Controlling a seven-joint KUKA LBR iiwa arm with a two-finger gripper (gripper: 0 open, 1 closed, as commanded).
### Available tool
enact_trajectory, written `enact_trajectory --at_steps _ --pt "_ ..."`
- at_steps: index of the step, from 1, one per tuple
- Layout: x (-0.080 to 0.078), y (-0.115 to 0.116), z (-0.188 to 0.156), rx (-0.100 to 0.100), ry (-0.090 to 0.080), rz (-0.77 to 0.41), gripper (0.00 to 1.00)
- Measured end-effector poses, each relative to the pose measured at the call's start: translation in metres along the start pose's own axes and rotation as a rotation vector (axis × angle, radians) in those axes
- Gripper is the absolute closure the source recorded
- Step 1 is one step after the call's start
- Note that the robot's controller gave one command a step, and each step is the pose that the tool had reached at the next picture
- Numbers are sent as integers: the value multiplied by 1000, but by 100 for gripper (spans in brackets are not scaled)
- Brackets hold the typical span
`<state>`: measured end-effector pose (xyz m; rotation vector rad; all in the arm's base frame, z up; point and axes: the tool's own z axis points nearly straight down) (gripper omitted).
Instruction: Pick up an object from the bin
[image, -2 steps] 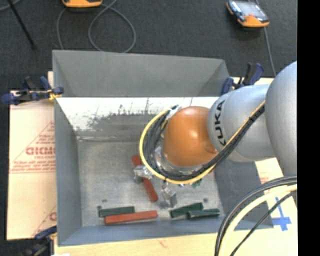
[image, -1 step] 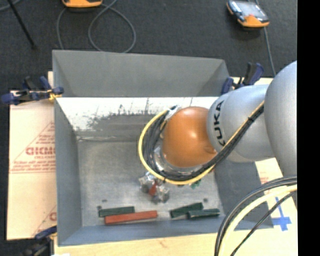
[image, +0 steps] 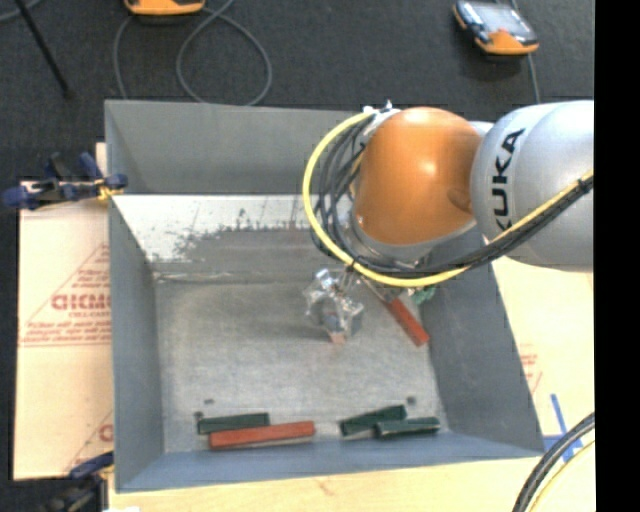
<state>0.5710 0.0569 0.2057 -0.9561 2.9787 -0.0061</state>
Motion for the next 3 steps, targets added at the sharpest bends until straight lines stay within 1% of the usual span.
enact_trajectory --at_steps 1,2,3 --pt "22 -9 44 -8 11 55 100" --pt "21 -9 42 -7 7 55 0" --pt "21 -9 42 -7 7 57 100"
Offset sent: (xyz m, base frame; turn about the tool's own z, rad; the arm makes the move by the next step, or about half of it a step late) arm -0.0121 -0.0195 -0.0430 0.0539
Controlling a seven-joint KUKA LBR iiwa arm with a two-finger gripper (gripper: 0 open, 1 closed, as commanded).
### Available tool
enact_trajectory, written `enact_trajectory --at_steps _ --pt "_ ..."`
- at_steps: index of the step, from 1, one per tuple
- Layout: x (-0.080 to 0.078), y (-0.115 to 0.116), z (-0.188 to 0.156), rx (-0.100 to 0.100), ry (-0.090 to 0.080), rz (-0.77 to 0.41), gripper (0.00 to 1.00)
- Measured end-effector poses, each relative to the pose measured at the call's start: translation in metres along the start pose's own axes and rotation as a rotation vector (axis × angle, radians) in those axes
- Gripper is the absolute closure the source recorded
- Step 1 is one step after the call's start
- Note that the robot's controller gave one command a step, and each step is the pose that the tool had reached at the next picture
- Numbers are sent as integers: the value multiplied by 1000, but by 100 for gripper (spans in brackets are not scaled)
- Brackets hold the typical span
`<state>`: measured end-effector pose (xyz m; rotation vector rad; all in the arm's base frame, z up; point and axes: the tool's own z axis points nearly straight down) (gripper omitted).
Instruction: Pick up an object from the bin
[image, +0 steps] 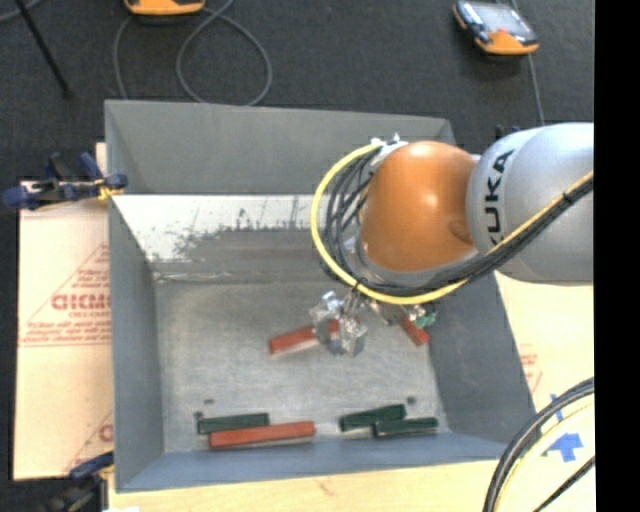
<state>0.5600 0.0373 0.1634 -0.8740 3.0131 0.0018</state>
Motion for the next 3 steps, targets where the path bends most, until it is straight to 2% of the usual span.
enact_trajectory --at_steps 1,2,3 --pt "0 0 0 0 0 1 0" --pt "-15 -33 94 -1 6 -211 0" --pt "-47 -75 92 3 -1 -309 0"
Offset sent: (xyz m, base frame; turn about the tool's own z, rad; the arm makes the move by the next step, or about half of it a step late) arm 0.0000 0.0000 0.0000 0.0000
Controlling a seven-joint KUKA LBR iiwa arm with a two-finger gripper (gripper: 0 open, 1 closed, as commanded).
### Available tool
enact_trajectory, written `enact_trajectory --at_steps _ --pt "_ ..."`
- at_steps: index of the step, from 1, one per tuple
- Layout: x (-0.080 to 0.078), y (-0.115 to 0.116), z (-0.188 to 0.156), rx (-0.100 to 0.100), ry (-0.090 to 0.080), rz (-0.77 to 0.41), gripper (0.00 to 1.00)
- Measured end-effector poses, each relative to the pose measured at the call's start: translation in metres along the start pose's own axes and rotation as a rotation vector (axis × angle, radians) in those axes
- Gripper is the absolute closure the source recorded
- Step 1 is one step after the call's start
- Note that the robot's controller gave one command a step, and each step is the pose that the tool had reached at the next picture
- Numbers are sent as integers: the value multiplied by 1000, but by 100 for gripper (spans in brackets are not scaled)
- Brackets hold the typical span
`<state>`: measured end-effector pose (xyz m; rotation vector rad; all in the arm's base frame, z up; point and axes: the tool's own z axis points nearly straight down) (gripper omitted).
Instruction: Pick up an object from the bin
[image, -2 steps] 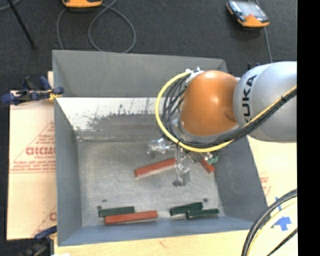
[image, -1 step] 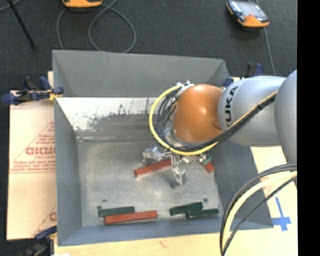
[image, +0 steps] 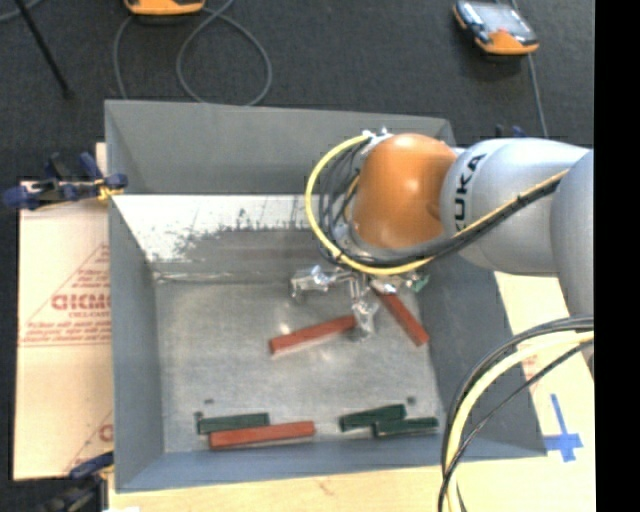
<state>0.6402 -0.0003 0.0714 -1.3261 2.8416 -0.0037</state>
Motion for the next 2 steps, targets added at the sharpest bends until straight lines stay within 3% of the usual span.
enact_trajectory --at_steps 1,2 --pt "-1 1 -1 -3 -1 3 100" --pt "19 -1 -147 6 -3 -204 100"
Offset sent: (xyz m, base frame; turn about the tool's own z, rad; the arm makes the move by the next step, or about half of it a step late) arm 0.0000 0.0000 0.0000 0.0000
